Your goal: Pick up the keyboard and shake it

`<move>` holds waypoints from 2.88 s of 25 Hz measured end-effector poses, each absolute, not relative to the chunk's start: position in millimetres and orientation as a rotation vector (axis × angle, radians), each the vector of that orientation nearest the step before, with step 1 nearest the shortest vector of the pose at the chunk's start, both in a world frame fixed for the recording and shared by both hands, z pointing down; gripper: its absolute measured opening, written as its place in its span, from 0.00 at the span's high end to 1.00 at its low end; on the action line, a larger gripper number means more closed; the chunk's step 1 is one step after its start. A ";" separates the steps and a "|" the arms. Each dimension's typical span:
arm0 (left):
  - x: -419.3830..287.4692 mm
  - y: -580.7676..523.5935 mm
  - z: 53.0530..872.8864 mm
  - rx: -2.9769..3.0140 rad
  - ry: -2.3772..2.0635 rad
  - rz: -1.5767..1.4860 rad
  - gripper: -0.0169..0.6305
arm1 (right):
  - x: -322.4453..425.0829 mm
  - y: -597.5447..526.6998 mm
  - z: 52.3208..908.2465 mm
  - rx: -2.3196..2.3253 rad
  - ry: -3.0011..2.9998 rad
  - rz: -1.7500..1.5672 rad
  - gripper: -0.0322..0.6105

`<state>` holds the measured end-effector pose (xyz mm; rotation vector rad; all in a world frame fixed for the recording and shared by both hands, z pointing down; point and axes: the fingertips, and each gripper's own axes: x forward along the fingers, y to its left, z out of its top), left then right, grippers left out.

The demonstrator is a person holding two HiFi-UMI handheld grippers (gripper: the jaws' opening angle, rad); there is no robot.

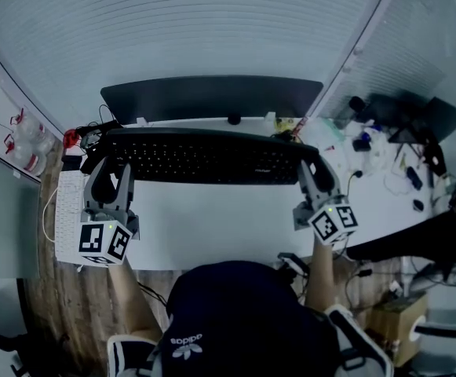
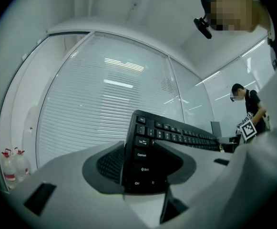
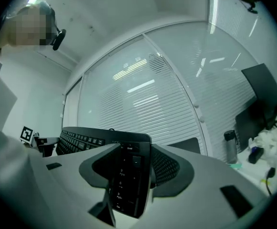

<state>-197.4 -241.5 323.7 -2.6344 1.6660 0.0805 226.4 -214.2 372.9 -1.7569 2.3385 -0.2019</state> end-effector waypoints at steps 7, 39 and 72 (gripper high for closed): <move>-174.0 -243.6 294.5 -2.637 1.549 0.112 0.68 | 243.7 -198.6 386.0 -1.796 2.264 -0.243 0.66; -171.0 -251.1 285.3 -2.587 1.554 0.164 0.68 | 239.9 -195.2 396.9 -1.837 2.260 -0.330 0.66; -206.0 -202.9 284.1 -2.514 1.660 0.196 0.68 | 210.7 -189.2 393.2 -1.744 2.328 -0.280 0.66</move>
